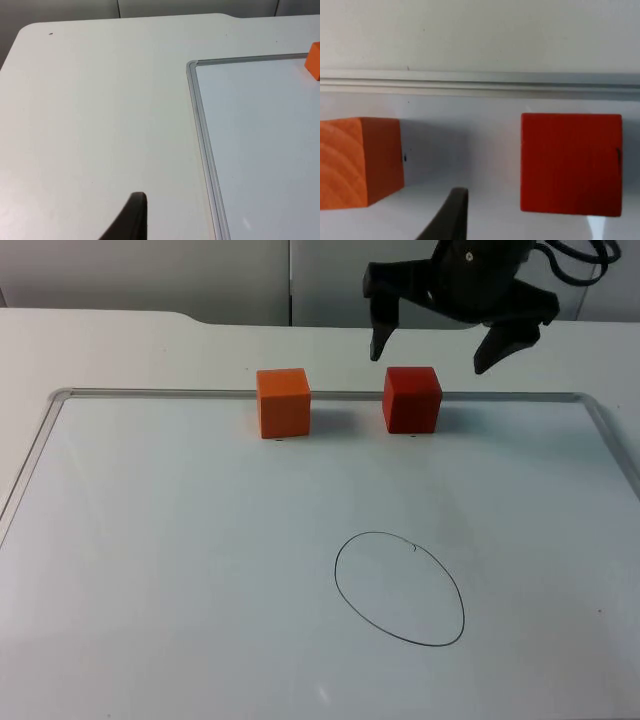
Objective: Pick up one cube with the left hand and another cube with the right hand. First place the cube in the right hand at the target position, then stack the cube in the left hand on top.
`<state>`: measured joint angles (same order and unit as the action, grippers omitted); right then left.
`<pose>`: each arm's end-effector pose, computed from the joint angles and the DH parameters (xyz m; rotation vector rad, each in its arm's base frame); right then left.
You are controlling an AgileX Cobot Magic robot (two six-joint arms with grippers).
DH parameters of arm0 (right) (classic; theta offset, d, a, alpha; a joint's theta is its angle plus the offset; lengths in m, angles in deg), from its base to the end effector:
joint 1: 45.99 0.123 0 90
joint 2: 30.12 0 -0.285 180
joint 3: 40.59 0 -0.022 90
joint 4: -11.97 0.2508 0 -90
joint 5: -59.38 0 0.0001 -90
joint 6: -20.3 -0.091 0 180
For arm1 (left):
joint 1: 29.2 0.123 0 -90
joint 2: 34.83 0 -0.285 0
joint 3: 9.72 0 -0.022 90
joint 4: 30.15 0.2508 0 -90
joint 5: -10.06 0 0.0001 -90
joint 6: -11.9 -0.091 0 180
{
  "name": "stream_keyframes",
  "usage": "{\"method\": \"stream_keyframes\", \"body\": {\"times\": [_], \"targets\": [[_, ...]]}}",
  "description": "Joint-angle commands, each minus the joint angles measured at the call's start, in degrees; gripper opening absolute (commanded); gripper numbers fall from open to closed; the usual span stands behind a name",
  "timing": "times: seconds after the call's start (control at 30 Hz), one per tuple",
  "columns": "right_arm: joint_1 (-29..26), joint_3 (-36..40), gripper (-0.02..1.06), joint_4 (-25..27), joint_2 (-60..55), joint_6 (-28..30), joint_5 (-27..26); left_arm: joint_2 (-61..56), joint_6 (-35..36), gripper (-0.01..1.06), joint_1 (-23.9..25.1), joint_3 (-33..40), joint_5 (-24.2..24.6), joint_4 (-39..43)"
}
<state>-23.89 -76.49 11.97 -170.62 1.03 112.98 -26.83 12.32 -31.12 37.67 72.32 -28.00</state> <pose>0.4650 0.1888 0.1778 -0.0686 2.7786 0.1891 -0.0077 0.0033 0.2810 0.0242 2.0527 0.0196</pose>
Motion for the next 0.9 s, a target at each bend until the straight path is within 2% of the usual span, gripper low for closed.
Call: {"method": "stream_keyframes", "body": {"times": [0.0,0.2,0.47,0.67,0.73,0.8,0.83,0.87], "targets": [[0.38,-2.23,0.99,0.00,-2.58,-0.90,0.88,-0.21,0.04,1.05,0.23,0.41,-0.45,-0.28],[0.38,-2.47,0.99,-0.32,-4.47,-1.67,1.16,-0.21,0.04,1.05,0.23,0.41,-0.45,-0.28],[0.38,-2.47,0.98,0.00,-5.30,-1.67,-1.60,-0.21,0.04,1.05,0.23,0.41,-0.45,-0.28],[0.38,-2.47,0.95,-1.57,-5.66,-1.79,-1.70,-0.21,0.04,1.05,0.23,0.41,-0.45,-0.28],[0.38,-2.47,0.90,-1.57,-5.80,-1.79,-1.70,-0.21,0.04,1.05,0.23,0.41,-0.45,-0.28],[0.38,-2.47,0.79,-1.57,-5.88,-2.32,-1.85,-0.21,0.04,1.05,0.23,0.41,-0.45,-0.28],[0.38,-2.47,0.79,-1.57,-5.88,-2.32,-1.85,-0.21,0.04,1.05,0.23,0.41,-0.45,-0.28],[0.38,-2.47,0.72,-1.69,-5.88,-2.41,-1.98,-0.21,0.04,1.05,0.23,0.41,-0.45,-0.28]]}}
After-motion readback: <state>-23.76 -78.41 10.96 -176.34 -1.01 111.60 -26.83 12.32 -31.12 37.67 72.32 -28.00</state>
